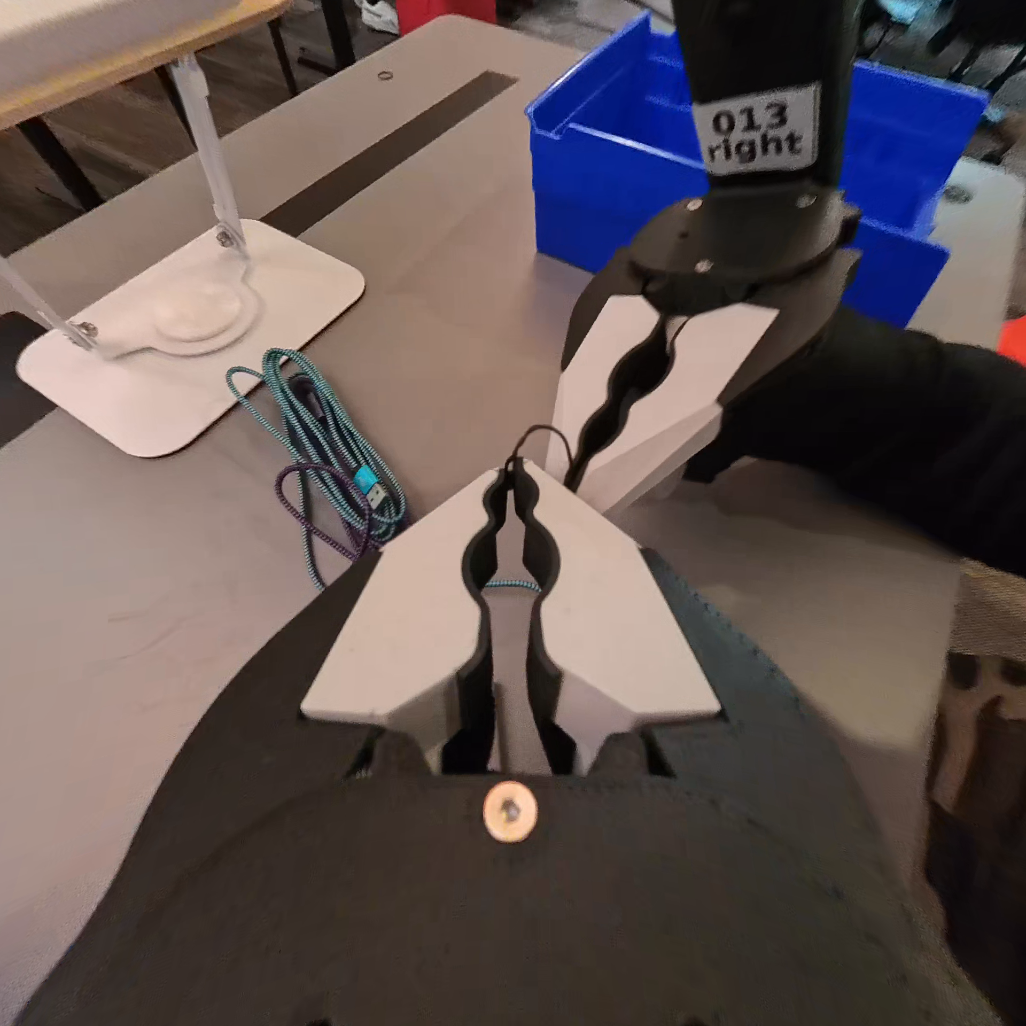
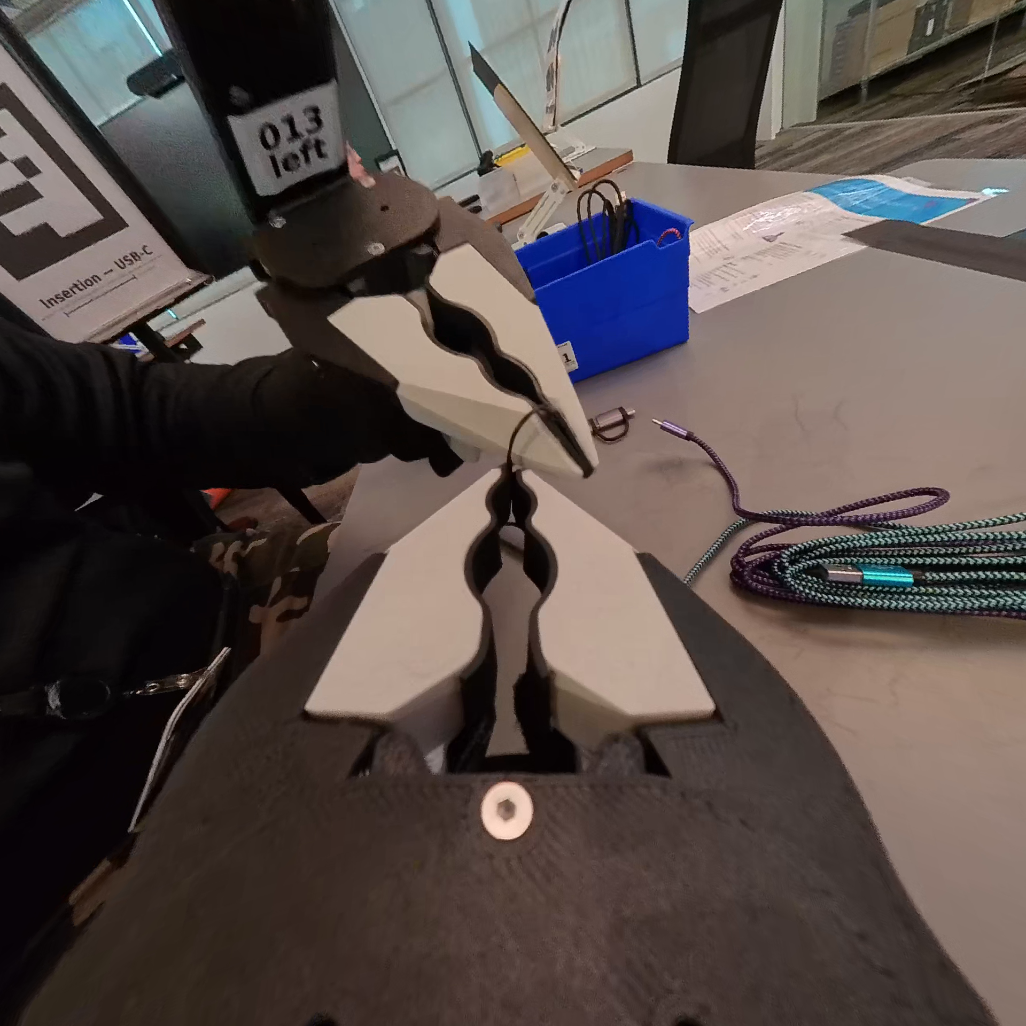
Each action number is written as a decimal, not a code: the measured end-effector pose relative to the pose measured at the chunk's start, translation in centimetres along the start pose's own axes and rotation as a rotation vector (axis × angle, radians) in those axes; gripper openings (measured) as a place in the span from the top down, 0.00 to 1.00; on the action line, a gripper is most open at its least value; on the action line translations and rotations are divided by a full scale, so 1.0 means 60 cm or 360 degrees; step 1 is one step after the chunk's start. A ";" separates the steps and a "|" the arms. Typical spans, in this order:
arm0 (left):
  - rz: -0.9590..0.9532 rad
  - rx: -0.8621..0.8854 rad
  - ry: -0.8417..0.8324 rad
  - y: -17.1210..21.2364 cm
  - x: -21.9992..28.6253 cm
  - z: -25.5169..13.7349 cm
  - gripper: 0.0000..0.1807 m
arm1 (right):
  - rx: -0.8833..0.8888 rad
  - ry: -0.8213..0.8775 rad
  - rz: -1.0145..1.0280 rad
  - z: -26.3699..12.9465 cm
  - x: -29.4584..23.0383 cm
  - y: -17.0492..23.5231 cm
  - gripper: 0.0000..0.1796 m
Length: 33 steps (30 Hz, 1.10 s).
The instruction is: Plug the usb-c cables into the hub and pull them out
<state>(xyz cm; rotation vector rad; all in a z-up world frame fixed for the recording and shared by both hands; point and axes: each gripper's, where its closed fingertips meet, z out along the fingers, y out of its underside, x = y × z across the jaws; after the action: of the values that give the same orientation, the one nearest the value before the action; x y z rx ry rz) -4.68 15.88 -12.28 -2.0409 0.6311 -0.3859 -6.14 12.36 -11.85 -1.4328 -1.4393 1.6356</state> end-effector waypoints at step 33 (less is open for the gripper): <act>0.0696 -0.0162 -0.0441 0.007 -0.023 -0.010 0.88 | 0.0220 -0.0012 0.0317 -0.048 0.032 -0.028 1.00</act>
<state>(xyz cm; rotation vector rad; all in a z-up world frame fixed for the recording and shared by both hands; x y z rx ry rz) -6.21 16.07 -12.33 -1.9348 0.9083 0.1849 -4.45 15.57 -10.63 -1.5314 -1.1931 1.8246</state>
